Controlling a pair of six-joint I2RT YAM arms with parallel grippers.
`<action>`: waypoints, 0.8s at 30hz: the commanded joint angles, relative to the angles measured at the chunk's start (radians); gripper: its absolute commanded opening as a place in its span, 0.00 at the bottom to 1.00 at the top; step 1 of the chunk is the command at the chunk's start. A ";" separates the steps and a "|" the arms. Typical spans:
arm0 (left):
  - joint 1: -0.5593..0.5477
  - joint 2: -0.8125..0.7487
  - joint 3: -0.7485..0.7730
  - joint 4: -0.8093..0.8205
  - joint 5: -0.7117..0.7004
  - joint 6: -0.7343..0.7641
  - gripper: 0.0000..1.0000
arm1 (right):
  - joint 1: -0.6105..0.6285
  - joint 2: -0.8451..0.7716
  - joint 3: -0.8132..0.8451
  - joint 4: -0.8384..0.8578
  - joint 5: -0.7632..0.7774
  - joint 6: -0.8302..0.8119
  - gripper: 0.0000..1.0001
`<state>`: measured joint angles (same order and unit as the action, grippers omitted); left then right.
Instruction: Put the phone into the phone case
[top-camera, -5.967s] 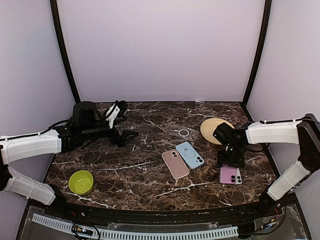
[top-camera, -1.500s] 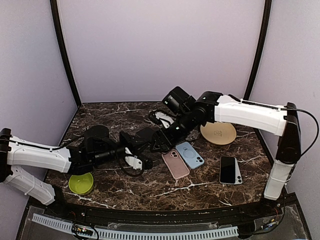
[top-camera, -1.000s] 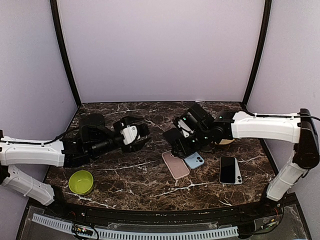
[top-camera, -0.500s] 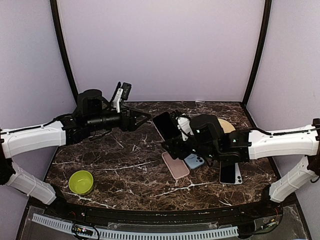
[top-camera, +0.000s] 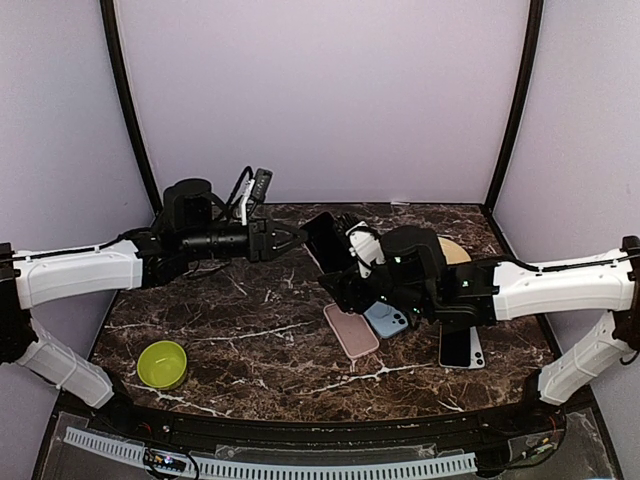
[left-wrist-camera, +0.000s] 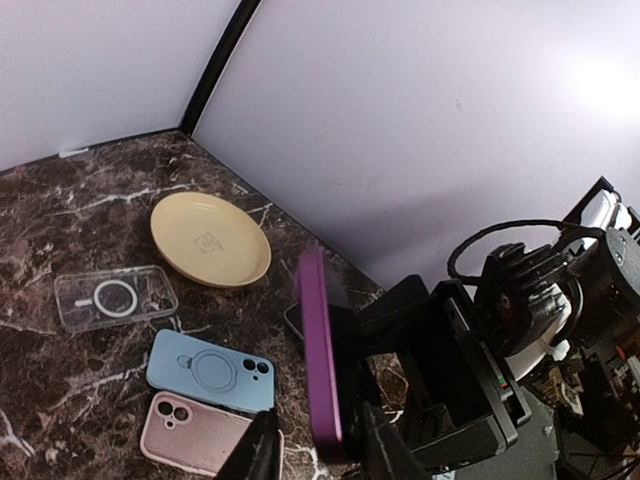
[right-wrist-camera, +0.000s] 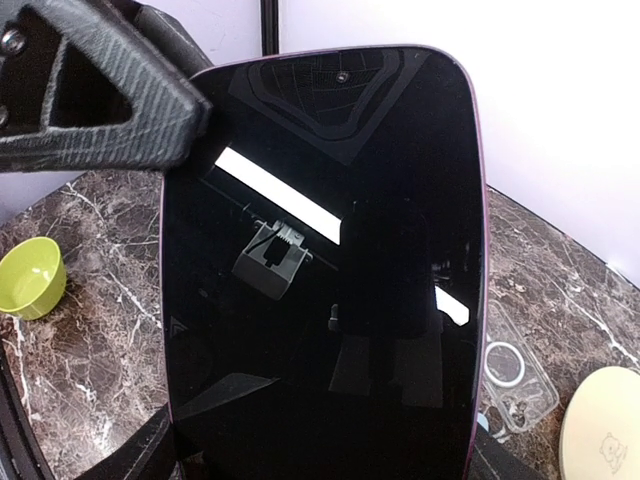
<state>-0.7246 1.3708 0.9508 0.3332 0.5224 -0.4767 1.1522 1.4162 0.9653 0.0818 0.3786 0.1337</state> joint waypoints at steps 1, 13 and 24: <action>0.001 0.004 0.044 0.063 0.042 -0.008 0.24 | 0.010 0.008 0.049 0.070 -0.006 -0.035 0.22; 0.001 -0.002 0.024 0.062 0.013 -0.016 0.00 | 0.005 0.041 0.091 0.021 0.048 -0.032 0.75; 0.000 -0.008 0.017 0.041 -0.070 -0.004 0.00 | 0.005 0.139 0.217 -0.059 0.135 0.029 0.88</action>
<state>-0.7238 1.3838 0.9657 0.3424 0.4774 -0.4999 1.1522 1.5352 1.1404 0.0425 0.4698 0.1280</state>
